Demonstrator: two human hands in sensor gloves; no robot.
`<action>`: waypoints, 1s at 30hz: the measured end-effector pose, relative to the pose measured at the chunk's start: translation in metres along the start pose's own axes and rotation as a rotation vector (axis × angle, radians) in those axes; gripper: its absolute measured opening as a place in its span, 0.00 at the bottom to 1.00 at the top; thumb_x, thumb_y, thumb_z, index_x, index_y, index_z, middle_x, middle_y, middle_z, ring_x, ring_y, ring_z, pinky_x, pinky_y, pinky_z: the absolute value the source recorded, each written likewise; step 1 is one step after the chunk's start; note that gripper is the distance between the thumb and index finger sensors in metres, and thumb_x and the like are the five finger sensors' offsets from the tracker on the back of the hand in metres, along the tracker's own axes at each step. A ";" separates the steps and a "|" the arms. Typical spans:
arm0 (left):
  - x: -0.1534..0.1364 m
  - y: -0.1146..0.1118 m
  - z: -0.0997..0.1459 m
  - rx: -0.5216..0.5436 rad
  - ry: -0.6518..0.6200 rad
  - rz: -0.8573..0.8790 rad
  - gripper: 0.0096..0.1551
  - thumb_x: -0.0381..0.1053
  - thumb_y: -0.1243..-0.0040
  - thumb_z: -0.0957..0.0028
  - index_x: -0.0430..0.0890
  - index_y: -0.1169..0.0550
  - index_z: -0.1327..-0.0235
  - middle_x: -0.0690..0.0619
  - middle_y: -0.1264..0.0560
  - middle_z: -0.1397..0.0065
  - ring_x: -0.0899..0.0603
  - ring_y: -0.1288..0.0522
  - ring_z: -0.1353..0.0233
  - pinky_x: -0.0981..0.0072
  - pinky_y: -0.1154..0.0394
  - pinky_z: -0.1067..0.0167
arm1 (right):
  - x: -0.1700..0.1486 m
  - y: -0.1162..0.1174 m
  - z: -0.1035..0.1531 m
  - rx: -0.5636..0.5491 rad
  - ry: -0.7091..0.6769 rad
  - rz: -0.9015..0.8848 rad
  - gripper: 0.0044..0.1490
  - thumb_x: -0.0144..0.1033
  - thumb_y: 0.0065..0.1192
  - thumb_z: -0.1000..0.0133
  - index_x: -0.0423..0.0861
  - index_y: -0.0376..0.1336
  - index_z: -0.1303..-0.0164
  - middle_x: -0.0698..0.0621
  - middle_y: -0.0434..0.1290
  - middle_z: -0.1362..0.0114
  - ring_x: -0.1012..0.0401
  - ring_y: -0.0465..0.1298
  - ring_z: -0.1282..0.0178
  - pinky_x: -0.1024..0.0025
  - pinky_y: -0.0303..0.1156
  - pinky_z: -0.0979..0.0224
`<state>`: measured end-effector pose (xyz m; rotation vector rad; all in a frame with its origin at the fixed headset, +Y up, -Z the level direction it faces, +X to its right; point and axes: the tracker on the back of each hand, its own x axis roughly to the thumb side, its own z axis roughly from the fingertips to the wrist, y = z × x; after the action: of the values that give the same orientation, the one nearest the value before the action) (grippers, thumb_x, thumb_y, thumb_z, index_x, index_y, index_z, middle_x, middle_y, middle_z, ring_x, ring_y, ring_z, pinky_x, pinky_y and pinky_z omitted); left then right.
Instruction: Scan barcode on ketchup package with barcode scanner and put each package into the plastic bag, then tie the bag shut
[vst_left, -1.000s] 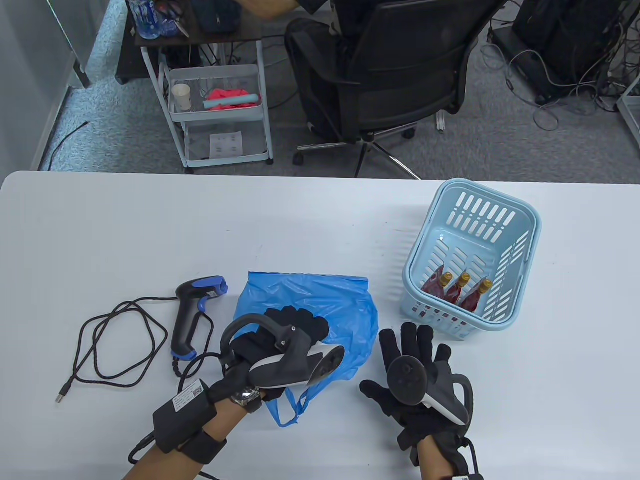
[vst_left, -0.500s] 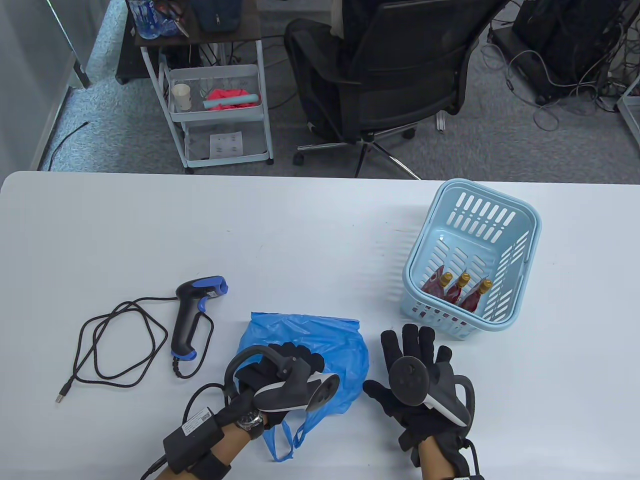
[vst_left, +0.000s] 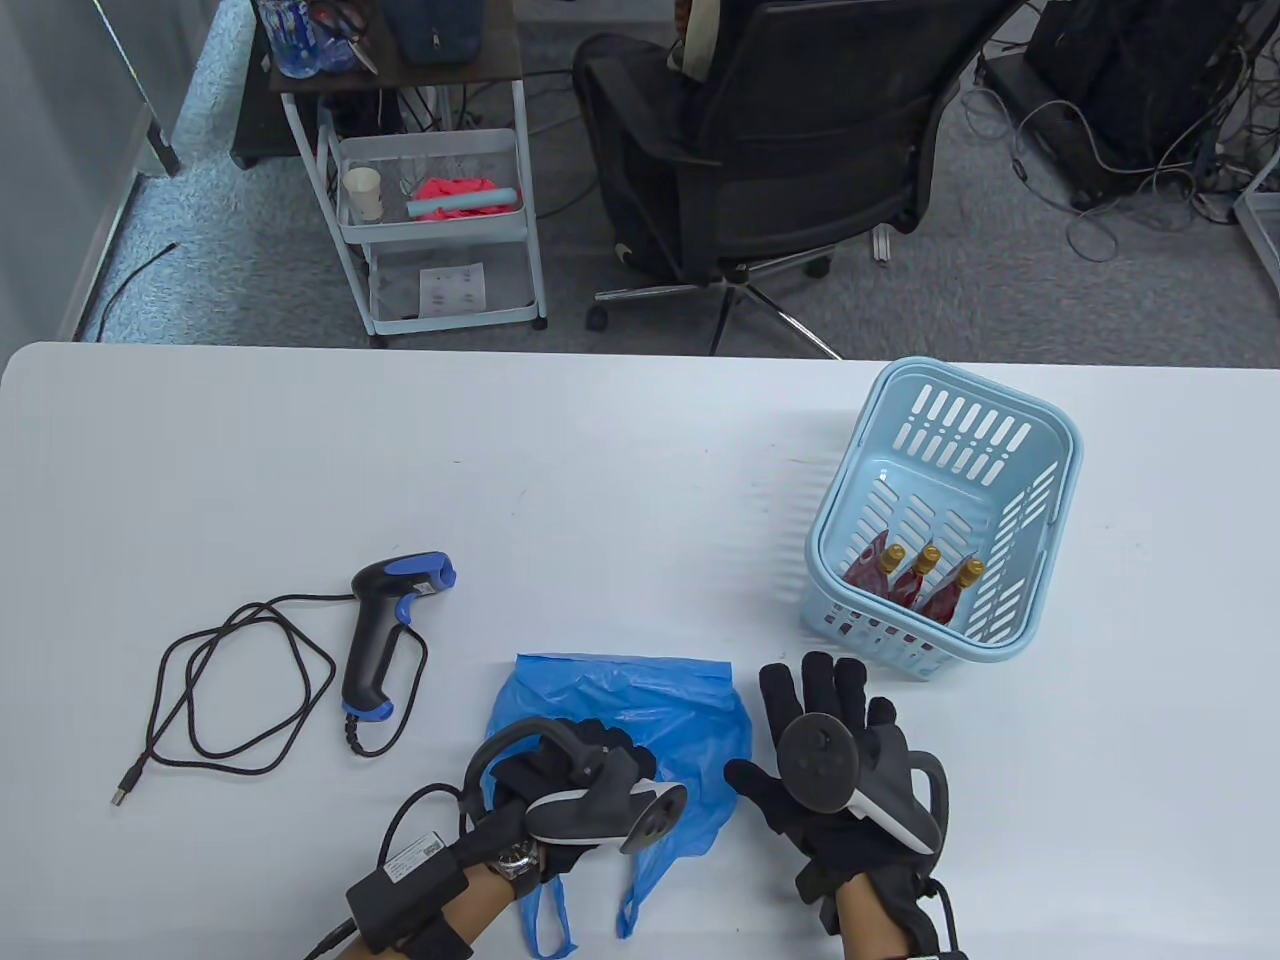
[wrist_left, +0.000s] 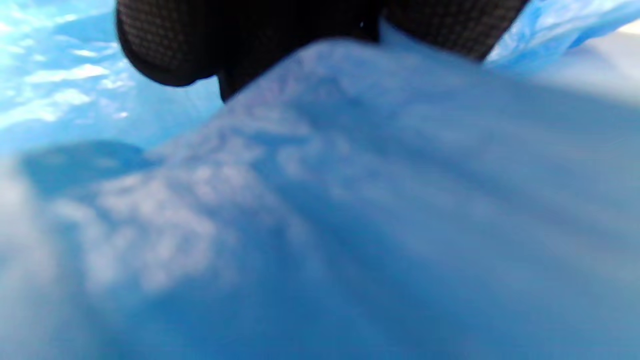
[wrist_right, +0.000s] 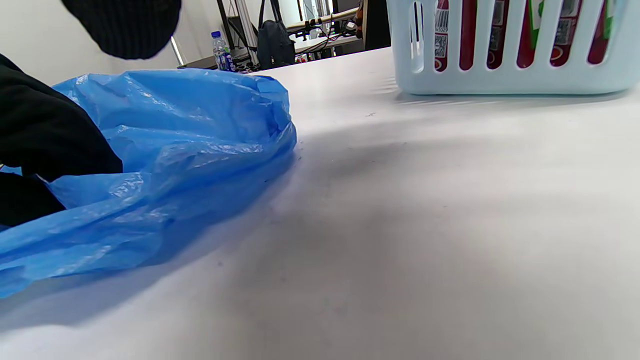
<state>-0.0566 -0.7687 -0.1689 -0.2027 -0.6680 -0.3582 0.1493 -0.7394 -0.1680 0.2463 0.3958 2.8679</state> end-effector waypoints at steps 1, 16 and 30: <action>-0.002 0.001 0.002 0.000 -0.001 0.014 0.30 0.62 0.37 0.53 0.58 0.26 0.37 0.57 0.22 0.37 0.44 0.16 0.43 0.54 0.20 0.45 | 0.001 0.000 0.000 0.001 -0.003 0.000 0.59 0.63 0.53 0.42 0.46 0.33 0.14 0.34 0.31 0.13 0.35 0.31 0.16 0.29 0.34 0.21; -0.039 0.017 0.030 0.052 0.054 0.260 0.37 0.65 0.39 0.53 0.57 0.29 0.28 0.53 0.26 0.28 0.40 0.20 0.34 0.48 0.23 0.38 | 0.039 -0.005 0.012 -0.141 -0.149 0.008 0.44 0.55 0.58 0.42 0.43 0.54 0.20 0.37 0.62 0.20 0.37 0.62 0.23 0.40 0.60 0.24; -0.036 -0.015 0.018 -0.097 0.039 0.306 0.36 0.67 0.40 0.52 0.56 0.27 0.30 0.51 0.28 0.25 0.38 0.23 0.30 0.46 0.25 0.35 | 0.088 0.065 -0.015 0.289 -0.233 0.337 0.53 0.59 0.65 0.47 0.46 0.46 0.19 0.40 0.53 0.20 0.40 0.56 0.23 0.43 0.59 0.24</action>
<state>-0.0990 -0.7683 -0.1765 -0.3841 -0.5711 -0.1007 0.0487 -0.7816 -0.1516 0.7565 0.7881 3.0433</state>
